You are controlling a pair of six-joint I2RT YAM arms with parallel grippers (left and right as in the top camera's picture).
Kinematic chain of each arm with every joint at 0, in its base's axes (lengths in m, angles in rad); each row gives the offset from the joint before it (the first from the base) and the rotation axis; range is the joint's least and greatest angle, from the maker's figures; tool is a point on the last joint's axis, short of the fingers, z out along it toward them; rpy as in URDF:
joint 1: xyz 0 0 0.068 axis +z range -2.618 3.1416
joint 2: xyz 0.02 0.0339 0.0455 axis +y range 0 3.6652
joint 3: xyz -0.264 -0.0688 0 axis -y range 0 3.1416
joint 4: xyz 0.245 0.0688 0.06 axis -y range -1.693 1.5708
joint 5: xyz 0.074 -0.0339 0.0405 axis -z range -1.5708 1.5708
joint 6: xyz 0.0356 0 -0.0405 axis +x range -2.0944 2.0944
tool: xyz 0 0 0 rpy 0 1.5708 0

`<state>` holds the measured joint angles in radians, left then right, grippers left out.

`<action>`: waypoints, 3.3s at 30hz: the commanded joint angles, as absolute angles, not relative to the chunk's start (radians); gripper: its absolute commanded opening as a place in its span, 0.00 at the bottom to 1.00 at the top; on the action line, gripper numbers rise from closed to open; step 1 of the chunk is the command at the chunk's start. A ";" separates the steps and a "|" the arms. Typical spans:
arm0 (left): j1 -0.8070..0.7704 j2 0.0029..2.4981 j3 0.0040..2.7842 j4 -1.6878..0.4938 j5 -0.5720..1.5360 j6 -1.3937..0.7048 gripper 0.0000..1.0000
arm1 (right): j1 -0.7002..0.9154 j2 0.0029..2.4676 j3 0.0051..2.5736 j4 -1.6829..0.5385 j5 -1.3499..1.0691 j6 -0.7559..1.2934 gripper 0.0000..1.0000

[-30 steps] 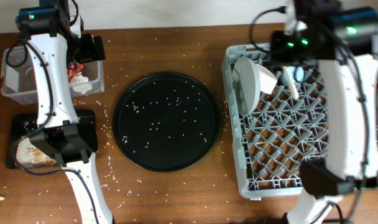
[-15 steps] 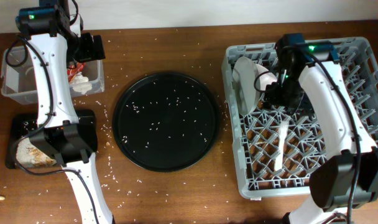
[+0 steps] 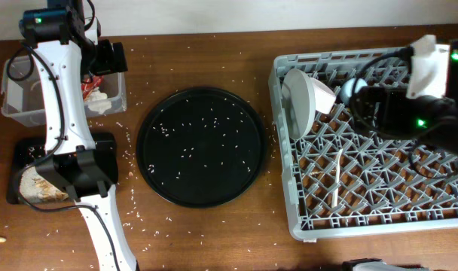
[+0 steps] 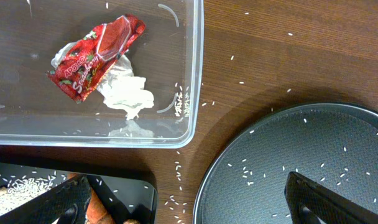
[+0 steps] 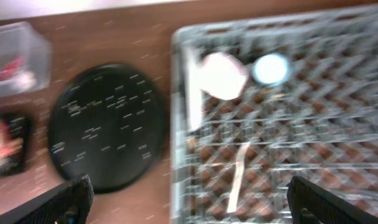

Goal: Sort waste into correct bins and load items into the dishwasher rack

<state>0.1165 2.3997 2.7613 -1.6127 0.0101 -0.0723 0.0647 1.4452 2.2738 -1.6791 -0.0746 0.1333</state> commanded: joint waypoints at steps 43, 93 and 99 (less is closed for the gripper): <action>0.118 2.327 2.766 -1.520 0.012 -0.052 0.99 | -0.184 0.003 0.006 -0.055 -0.228 0.132 0.98; 0.104 0.006 0.009 -0.073 0.085 0.181 0.99 | -0.184 0.004 0.006 -0.056 -0.228 0.132 0.99; 0.104 0.006 0.009 -0.072 0.085 0.181 0.99 | -0.184 0.004 0.006 -0.055 -0.228 0.132 0.99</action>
<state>0.1074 0.0147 0.0120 -0.0669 0.0967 0.1688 -0.1772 0.0101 0.0135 -0.0544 -0.2272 0.1280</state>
